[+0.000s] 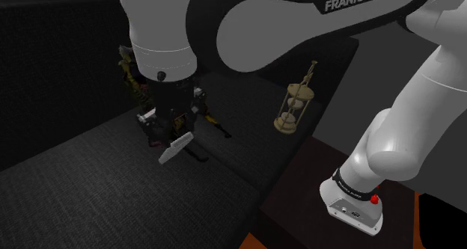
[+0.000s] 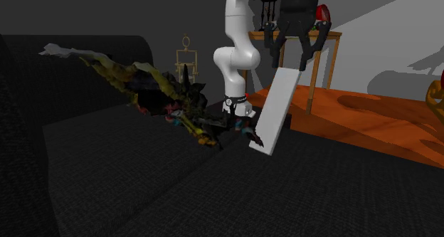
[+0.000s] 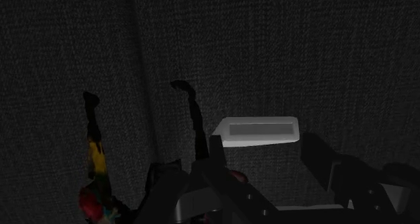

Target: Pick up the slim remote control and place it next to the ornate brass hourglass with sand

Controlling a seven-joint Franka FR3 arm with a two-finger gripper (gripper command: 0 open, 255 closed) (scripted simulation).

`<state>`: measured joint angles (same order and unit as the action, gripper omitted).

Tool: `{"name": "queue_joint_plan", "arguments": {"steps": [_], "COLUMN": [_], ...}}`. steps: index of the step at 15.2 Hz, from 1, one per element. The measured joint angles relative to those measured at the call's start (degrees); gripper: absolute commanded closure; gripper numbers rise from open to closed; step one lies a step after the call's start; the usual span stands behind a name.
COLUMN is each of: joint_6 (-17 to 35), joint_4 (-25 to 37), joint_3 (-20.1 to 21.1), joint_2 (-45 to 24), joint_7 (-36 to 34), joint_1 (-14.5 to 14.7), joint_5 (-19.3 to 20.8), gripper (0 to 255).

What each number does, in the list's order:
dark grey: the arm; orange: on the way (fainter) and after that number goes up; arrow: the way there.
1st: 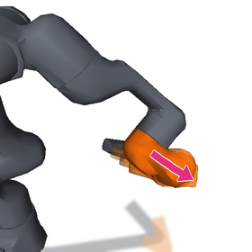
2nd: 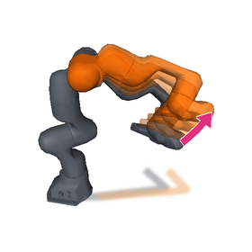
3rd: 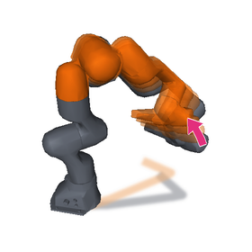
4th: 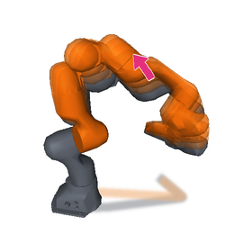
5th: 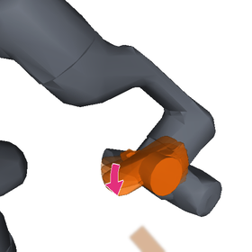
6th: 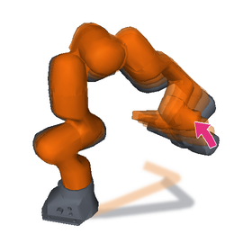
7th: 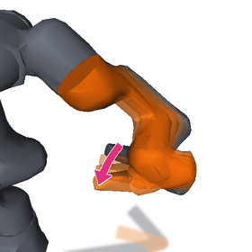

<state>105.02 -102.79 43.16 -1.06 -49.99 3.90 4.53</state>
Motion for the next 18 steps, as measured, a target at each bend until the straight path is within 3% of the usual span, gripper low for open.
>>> {"name": "queue_joint_plan", "arguments": {"steps": [18], "joint_6": [-14.4], "joint_4": [16.0], "joint_3": [0.6], "joint_2": [-2.3], "joint_7": [-0.2], "joint_1": [0.8], "joint_5": [1.5], "gripper": [255]}}
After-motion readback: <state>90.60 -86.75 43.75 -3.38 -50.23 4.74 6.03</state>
